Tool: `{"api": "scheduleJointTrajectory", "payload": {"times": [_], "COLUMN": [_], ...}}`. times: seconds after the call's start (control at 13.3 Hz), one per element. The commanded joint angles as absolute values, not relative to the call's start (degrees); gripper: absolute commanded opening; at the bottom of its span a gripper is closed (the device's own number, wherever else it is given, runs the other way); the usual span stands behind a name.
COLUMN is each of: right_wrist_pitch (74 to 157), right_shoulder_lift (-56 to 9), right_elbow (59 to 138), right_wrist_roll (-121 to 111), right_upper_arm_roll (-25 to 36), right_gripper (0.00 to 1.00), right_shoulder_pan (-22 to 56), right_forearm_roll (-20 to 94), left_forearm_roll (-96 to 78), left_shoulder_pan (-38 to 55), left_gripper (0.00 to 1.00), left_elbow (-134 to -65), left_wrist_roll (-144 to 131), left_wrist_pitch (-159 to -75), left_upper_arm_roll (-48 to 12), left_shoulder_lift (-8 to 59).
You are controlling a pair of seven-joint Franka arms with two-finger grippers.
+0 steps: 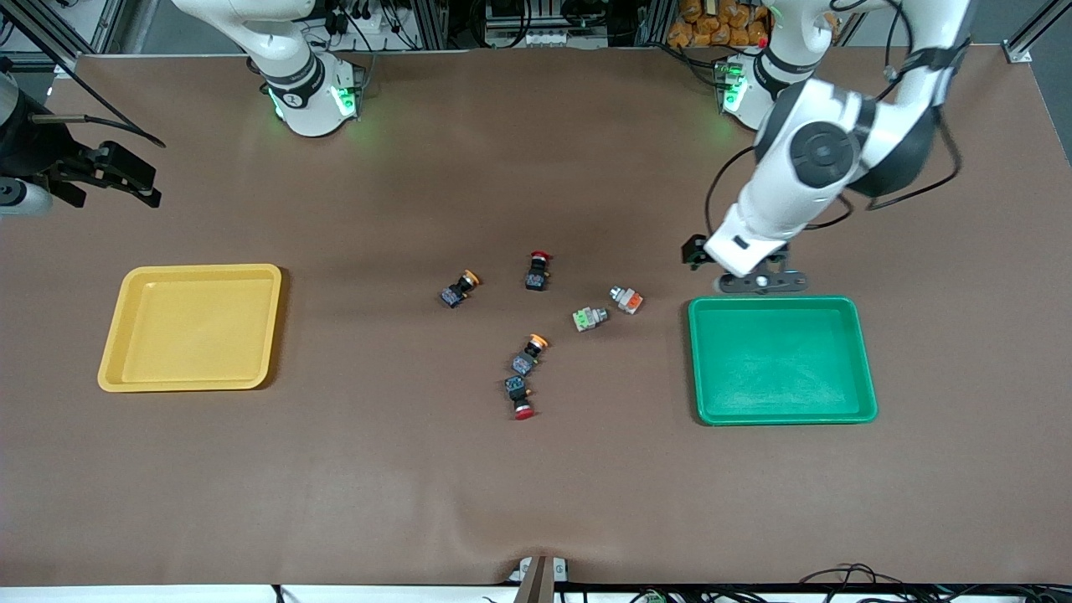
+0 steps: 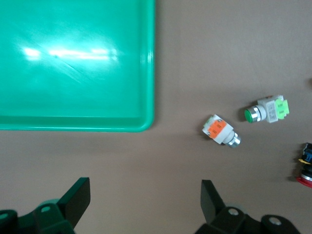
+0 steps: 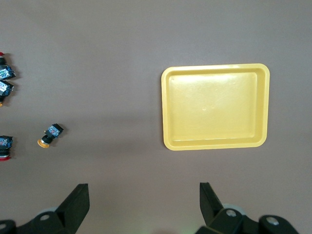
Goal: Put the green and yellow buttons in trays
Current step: 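Reach the left gripper to the orange-labelled white button and grasp it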
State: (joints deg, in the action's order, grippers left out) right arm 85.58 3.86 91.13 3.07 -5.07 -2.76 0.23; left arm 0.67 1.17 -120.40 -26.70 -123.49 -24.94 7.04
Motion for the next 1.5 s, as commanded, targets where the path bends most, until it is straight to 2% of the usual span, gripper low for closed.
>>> {"api": "scheduleJointTrajectory", "payload": {"times": [0.0,0.23,0.68,0.9,1.28,1.43], "right_wrist_pitch": [85.3,85.2,85.3,85.2,85.6,85.5], "right_shoulder_lift": [4.5,4.5,4.0,4.0,3.3,0.5], "right_elbow": [91.2,91.2,90.9,90.8,90.1,88.4], "right_wrist_roll": [2.4,2.4,2.5,2.6,2.8,2.3], "right_upper_arm_roll": [-5.6,-5.6,-5.6,-5.6,-5.6,-5.6], "right_gripper": [1.0,1.0,1.0,1.0,1.0,1.0], "right_shoulder_pan": [-4.0,-4.1,-4.0,-4.0,-4.2,-3.9], "right_forearm_roll": [1.3,1.3,1.3,1.2,1.1,0.3], "left_forearm_roll": [0.8,2.1,8.7,9.8,12.6,16.4], "left_shoulder_pan": [0.7,4.9,9.5,11.3,11.7,11.2], "left_gripper": [1.0,1.0,1.0,1.0,1.0,1.0], "left_elbow": [-121.1,-120.4,-120.0,-116.8,-113.5,-112.2], "left_wrist_roll": [-26.0,-24.8,-24.4,-23.6,-23.6,-23.6], "left_wrist_pitch": [-125.2,-126.4,-136.8,-137.4,-137.5,-137.5], "left_upper_arm_roll": [-25.9,-25.9,-26.0,-26.0,-25.9,-25.9], "left_shoulder_lift": [10.8,14.8,23.5,28.2,31.5,33.7]}}
